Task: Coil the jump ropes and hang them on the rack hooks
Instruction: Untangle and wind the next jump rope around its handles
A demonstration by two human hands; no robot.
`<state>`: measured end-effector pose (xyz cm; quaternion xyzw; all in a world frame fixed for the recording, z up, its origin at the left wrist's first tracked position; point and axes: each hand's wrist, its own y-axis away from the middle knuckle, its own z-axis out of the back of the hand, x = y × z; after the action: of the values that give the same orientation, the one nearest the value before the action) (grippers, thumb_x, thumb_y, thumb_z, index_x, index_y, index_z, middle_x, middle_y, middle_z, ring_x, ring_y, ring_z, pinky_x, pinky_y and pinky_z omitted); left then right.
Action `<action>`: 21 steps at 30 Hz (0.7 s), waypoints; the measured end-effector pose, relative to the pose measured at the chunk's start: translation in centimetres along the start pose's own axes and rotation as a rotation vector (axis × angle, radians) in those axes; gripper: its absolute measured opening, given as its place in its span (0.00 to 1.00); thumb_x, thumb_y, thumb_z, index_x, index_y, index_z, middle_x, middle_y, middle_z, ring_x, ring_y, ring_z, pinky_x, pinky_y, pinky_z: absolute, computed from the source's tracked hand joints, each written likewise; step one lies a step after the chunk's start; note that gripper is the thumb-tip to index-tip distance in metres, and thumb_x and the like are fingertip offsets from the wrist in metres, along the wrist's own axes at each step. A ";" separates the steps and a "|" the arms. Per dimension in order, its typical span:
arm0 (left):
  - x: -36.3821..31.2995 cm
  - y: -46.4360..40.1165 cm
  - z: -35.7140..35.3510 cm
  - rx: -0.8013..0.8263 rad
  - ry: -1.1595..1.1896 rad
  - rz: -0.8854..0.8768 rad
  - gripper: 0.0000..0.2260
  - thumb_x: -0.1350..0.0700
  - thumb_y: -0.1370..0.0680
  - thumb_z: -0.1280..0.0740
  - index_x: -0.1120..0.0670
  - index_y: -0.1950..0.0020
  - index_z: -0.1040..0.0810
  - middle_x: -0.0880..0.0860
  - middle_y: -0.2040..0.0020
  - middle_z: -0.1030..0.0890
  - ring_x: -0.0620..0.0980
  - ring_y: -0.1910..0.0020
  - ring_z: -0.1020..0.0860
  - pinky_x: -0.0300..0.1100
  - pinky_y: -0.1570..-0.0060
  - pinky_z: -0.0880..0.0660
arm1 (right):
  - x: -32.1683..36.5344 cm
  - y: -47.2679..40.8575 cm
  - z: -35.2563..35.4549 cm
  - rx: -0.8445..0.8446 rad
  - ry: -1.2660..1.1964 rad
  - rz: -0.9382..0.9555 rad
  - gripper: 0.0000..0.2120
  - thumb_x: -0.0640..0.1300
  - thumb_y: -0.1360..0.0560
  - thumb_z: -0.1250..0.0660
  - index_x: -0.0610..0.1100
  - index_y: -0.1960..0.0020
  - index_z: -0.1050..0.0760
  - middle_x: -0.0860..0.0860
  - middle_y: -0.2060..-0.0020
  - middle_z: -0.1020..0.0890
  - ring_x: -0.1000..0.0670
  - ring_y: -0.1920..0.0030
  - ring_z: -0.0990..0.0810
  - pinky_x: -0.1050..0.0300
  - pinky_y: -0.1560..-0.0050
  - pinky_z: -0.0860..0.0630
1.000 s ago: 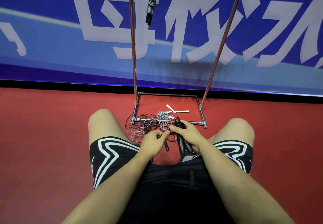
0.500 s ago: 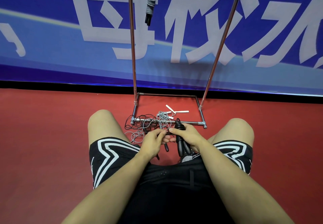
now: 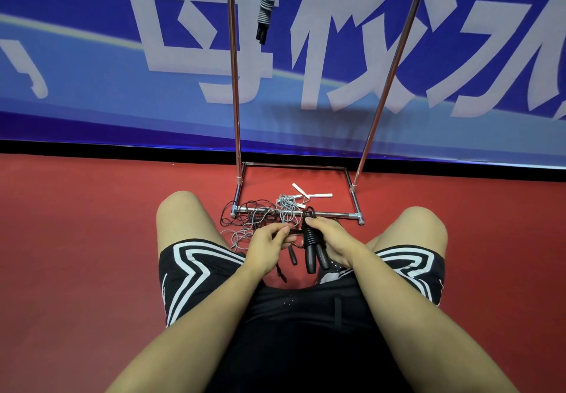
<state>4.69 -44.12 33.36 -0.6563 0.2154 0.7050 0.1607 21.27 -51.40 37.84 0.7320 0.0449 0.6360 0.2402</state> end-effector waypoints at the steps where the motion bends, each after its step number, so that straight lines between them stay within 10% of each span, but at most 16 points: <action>1: 0.0 0.0 0.1 -0.002 0.016 -0.002 0.11 0.60 0.15 0.37 0.60 0.37 0.18 0.54 0.48 0.14 0.49 0.48 0.14 0.44 0.43 0.19 | -0.1 -0.1 0.0 0.010 0.038 0.019 0.15 0.48 0.19 0.31 0.37 0.40 0.21 0.35 0.44 0.17 0.39 0.46 0.18 0.41 0.34 0.23; 6: -0.1 0.3 0.1 0.035 0.043 0.003 0.11 0.60 0.16 0.35 0.62 0.36 0.19 0.56 0.48 0.13 0.51 0.47 0.14 0.42 0.44 0.19 | -0.7 0.0 0.1 -0.002 0.174 0.107 0.17 0.53 0.24 0.25 0.44 0.40 0.18 0.45 0.46 0.13 0.42 0.42 0.15 0.40 0.33 0.23; 13: -0.6 0.5 -0.2 0.109 0.135 0.068 0.10 0.61 0.15 0.37 0.57 0.39 0.17 0.59 0.46 0.14 0.54 0.43 0.15 0.48 0.40 0.20 | -0.6 0.1 -0.5 0.008 0.224 0.163 0.22 0.49 0.22 0.27 0.45 0.33 0.31 0.41 0.53 0.14 0.47 0.60 0.15 0.53 0.60 0.18; 21: -1.0 0.6 -0.7 0.094 0.092 0.201 0.11 0.58 0.14 0.39 0.61 0.39 0.20 0.58 0.46 0.15 0.47 0.52 0.15 0.39 0.57 0.18 | -1.4 -1.3 -0.6 -0.017 0.223 0.087 0.16 0.57 0.16 0.40 0.48 0.38 0.24 0.47 0.46 0.17 0.49 0.48 0.19 0.51 0.42 0.24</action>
<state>5.12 -44.92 34.36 -0.6548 0.3201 0.6759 0.1096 20.77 -50.57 36.05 0.6560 0.0344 0.7236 0.2121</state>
